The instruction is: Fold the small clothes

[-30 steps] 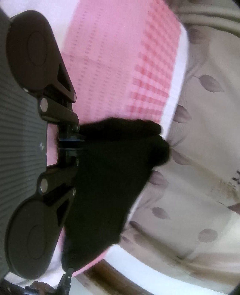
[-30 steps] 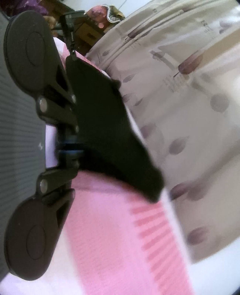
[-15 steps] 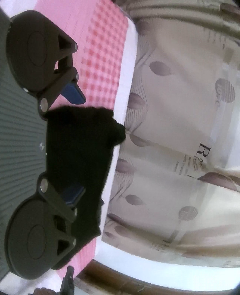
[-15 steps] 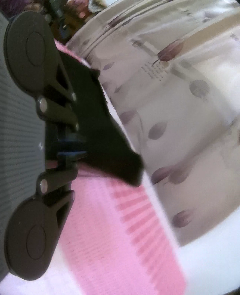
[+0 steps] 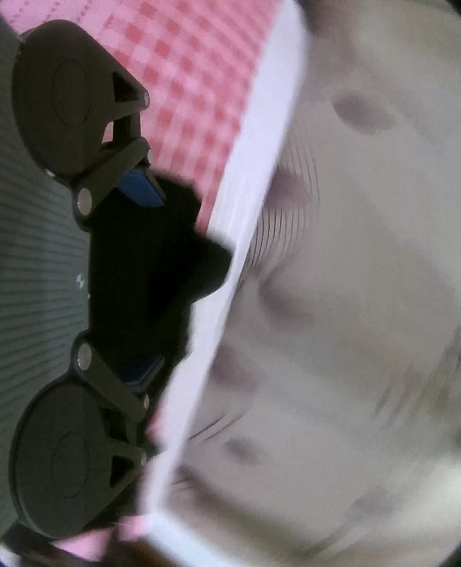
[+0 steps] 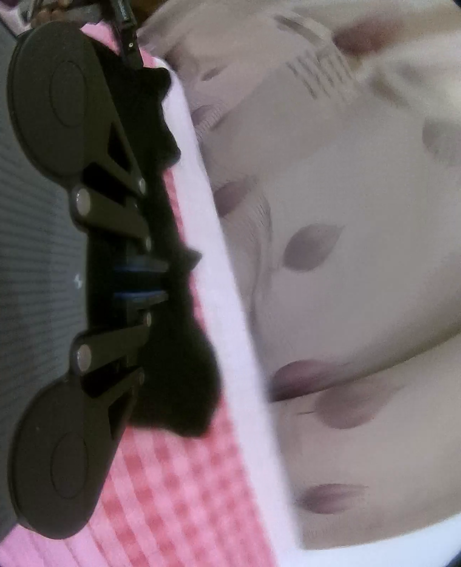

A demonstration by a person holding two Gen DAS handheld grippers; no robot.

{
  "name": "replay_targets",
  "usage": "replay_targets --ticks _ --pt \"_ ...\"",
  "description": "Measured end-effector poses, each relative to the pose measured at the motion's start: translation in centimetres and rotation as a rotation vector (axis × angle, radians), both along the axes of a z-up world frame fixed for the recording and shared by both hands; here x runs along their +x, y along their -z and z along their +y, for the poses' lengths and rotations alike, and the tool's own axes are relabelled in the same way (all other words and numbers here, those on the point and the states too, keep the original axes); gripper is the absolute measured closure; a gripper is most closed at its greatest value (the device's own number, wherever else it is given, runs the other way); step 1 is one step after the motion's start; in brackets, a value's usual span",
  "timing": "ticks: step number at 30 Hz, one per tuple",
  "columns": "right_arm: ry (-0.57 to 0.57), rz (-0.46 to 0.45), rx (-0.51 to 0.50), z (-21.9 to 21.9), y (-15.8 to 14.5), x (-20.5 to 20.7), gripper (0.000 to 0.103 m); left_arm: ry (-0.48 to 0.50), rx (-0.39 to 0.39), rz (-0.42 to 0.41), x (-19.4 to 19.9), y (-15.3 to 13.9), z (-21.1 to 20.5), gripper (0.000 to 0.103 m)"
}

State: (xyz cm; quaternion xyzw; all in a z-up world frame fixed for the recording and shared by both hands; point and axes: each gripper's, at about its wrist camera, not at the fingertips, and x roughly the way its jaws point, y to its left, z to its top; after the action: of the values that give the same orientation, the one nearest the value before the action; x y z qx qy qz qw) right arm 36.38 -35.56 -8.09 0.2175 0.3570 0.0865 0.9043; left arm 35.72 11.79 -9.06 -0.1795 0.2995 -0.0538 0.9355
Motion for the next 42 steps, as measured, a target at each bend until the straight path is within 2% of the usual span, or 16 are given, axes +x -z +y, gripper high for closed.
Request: replay_targets --ticks 1,3,4,6,7,9,12,14,16,19,22,24,31,33,40,42 --pt "0.017 0.028 0.003 0.0 0.9 0.3 0.094 -0.070 -0.021 0.020 0.5 0.4 1.2 0.016" --pt "0.049 -0.001 0.084 -0.8 2.0 0.0 0.094 -0.209 0.016 0.080 1.2 1.7 3.3 0.019" --pt "0.051 0.000 0.101 -1.0 1.9 0.0 0.094 -0.221 -0.020 0.049 0.8 1.9 4.3 0.019" --pt "0.067 -0.024 0.108 -1.2 1.1 -0.9 0.092 -0.232 -0.090 0.033 0.0 1.6 5.5 0.019" --pt "0.077 -0.069 0.118 -1.4 0.4 -1.8 0.090 -0.234 -0.085 0.012 -0.6 1.2 5.7 0.019" --pt "0.047 -0.158 0.208 -1.9 -1.0 -3.9 0.090 -0.204 -0.054 -0.057 -2.1 0.1 5.8 0.016" --pt "-0.023 -0.239 0.263 -0.8 -2.8 -8.1 0.086 -0.121 -0.014 -0.085 -3.8 -1.4 5.5 0.011" --pt "-0.088 -0.260 0.229 0.8 -3.2 -11.1 0.074 -0.061 -0.023 -0.071 -5.5 -1.8 5.5 0.004" --pt "-0.130 -0.278 0.109 2.9 -3.2 -14.5 0.056 -0.016 -0.036 -0.051 -6.9 -1.8 5.5 0.004" --pt "-0.175 -0.289 -0.144 5.8 -2.6 -18.5 0.053 0.000 0.017 -0.048 -9.1 -1.8 4.8 0.002" --pt "-0.183 -0.282 -0.257 7.1 -1.8 -19.7 0.053 0.001 0.100 -0.049 -10.1 -1.9 3.7 0.001" --pt "-0.160 -0.232 -0.318 7.7 -1.0 -19.2 0.053 -0.006 0.157 -0.039 -10.5 -2.2 2.9 0.001" --pt "-0.133 -0.159 -0.306 8.2 -0.4 -17.9 0.052 -0.024 0.359 -0.066 -10.8 -3.1 0.0 0.000" --pt "-0.145 -0.149 -0.299 8.3 -0.2 -17.8 0.045 -0.022 0.406 -0.074 -10.7 -3.3 -0.6 0.000" --pt "-0.167 -0.129 -0.320 8.8 0.0 -17.7 0.029 0.000 0.441 -0.071 -10.0 -3.3 -1.9 0.000" --pt "-0.177 -0.125 -0.330 9.0 0.1 -17.6 0.027 0.001 0.446 -0.066 -9.8 -3.1 -2.1 0.000"
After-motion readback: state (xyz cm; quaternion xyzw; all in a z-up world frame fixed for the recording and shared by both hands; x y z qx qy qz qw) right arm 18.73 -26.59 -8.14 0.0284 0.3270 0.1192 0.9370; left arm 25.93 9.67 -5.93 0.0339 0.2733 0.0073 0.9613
